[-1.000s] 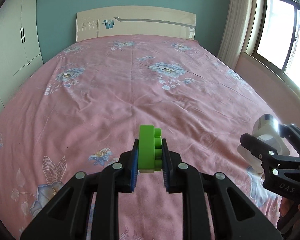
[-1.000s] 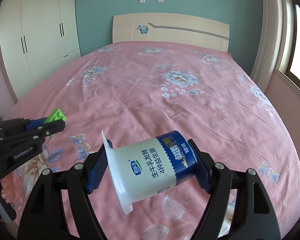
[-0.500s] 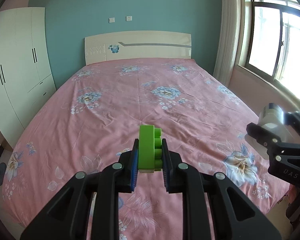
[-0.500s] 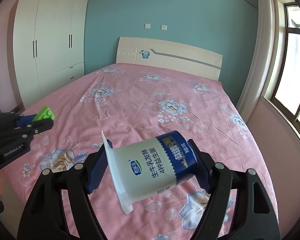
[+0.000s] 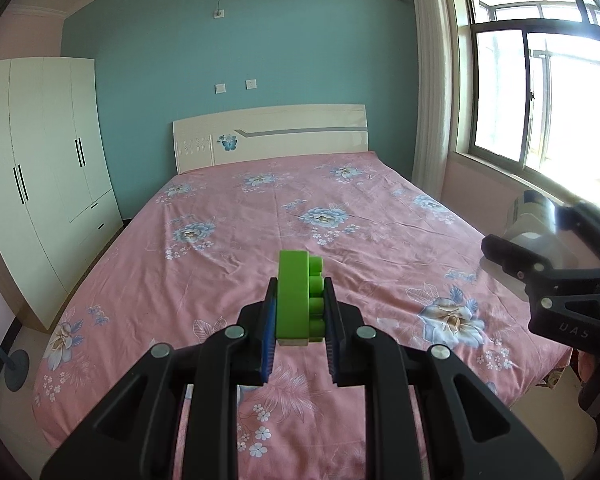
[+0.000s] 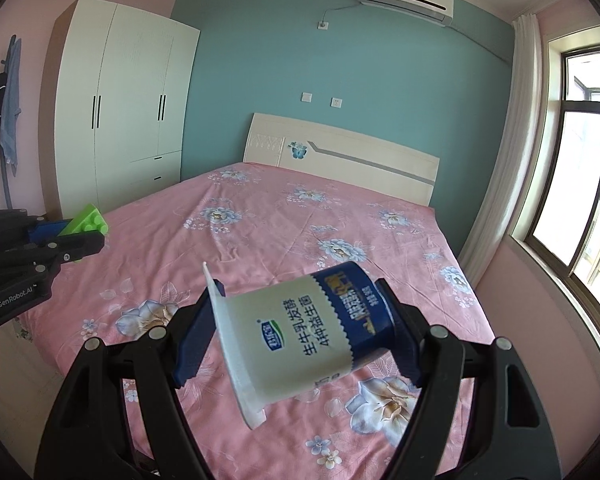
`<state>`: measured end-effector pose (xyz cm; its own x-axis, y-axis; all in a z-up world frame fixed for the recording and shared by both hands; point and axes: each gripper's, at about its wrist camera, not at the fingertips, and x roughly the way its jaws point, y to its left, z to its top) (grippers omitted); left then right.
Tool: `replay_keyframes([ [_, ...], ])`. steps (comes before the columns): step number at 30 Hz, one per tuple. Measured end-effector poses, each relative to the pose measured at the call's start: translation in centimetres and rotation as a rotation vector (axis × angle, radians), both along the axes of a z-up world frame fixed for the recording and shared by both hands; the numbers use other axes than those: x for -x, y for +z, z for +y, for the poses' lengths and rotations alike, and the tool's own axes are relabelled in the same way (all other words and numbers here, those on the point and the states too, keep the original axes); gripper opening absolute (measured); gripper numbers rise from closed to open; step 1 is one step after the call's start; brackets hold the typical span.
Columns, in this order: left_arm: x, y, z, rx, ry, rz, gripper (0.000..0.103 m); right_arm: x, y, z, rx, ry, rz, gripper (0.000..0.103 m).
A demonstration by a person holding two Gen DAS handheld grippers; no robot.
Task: Collect trash
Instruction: 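Lift the green block and yogurt cup and carry both over the bin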
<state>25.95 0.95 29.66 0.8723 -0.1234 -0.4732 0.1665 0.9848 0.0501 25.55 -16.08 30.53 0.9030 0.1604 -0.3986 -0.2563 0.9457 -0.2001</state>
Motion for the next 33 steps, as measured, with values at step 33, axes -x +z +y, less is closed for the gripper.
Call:
replay_keyframes([
  [33, 7.1, -22.4, 1.8, -0.136, -0.111, 0.421, 0.023, 10.8, -17.7, 0.9, 0.122, 0.192, 0.279, 0.075],
])
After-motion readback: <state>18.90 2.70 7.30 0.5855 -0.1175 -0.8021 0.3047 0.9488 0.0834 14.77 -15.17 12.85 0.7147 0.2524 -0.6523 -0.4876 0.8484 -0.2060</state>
